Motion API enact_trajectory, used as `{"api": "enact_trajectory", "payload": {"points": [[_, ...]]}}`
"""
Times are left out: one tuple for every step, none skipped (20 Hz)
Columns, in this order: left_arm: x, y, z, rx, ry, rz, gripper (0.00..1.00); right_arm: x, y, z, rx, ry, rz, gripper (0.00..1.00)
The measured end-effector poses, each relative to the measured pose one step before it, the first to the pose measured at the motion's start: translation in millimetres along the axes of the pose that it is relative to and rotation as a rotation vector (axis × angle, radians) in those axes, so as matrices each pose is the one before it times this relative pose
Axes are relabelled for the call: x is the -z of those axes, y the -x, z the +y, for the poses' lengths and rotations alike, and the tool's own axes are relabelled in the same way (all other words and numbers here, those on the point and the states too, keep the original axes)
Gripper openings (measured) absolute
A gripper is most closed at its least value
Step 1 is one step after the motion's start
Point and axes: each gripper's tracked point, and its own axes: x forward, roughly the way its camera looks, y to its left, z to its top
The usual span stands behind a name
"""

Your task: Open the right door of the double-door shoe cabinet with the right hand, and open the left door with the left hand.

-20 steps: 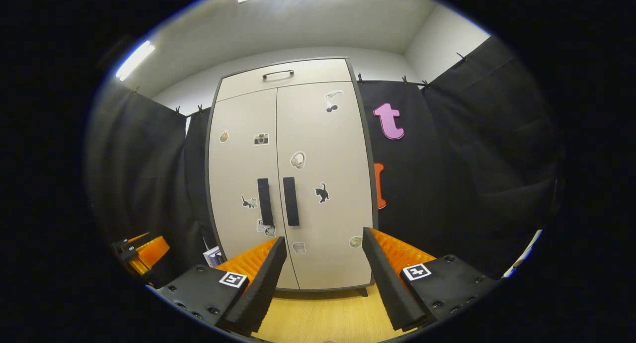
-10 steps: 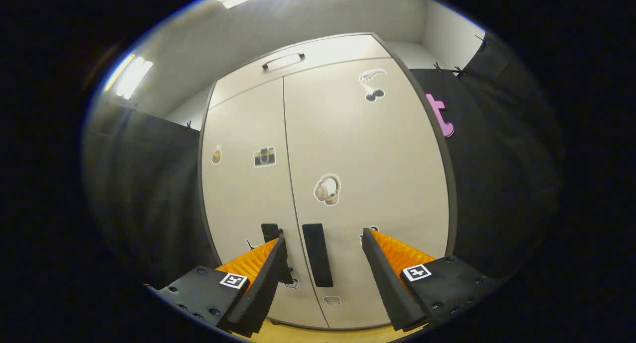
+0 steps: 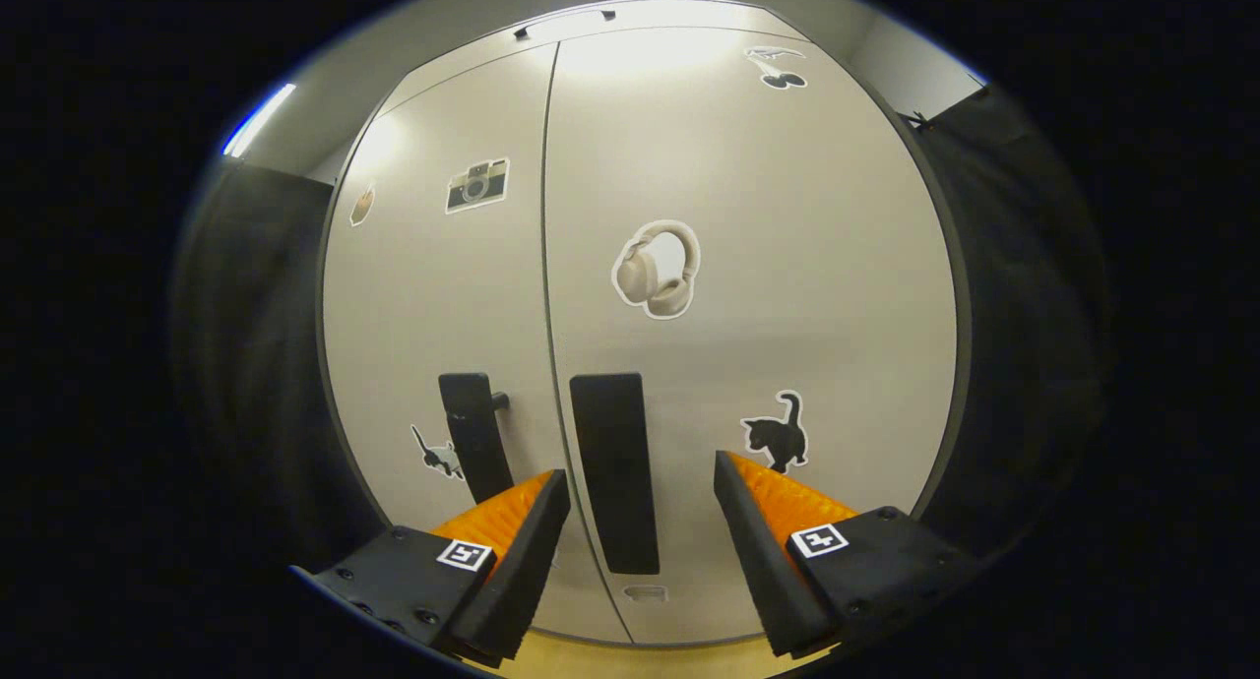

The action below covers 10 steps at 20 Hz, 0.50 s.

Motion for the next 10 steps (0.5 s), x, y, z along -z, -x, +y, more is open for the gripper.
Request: {"api": "enact_trajectory", "payload": {"points": [[1.47,0.06,2.42,-0.00611,0.0047,0.00137,0.95,-0.39,-2.96,0.13,0.00305,0.00629,-0.00386,0.95],[1.54,0.01,2.08,-0.00367,0.00269,0.00054,0.95,2.93,-3.33,1.03,0.00053,0.00381,0.00592,0.95],[0.4,-0.41,2.84,-0.00482,0.00102,-0.00355,0.95,3.88,0.02,-2.69,0.02508,0.01345,0.01566,0.89],[-1.97,0.14,2.69,-0.00576,-0.00204,-0.01034,0.94,-3.24,-3.02,-2.36,0.01356,0.02267,-0.02226,0.87],[-2.16,0.31,2.59,-0.00916,-0.00671,-0.01315,0.95,1.31,-0.42,0.42,0.00482,0.02428,-0.00411,0.82],[-1.69,0.81,2.04,-0.00443,-0.01204,-0.01478,0.95,0.91,0.85,-0.31,0.00447,0.01654,-0.00258,0.82],[-1.39,1.24,1.03,-0.00322,-0.01458,-0.01177,0.95,0.95,-0.44,-0.74,0.00272,0.00984,-0.00367,0.77],[-1.52,0.8,1.91,-0.00461,-0.01309,-0.01075,0.95,0.57,-0.71,3.11,-0.02268,0.0025,-0.005,0.76],[-1.61,-0.3,0.95,-0.0034,-0.00864,-0.01156,0.95,3.71,0.93,12.81,-0.0648,-0.02262,0.0196,0.73],[-1.24,-0.27,-1.16,0.00429,0.00399,-0.00543,0.95,1.2,-0.86,-0.02,0.00025,-0.02275,0.00176,0.62]]}}
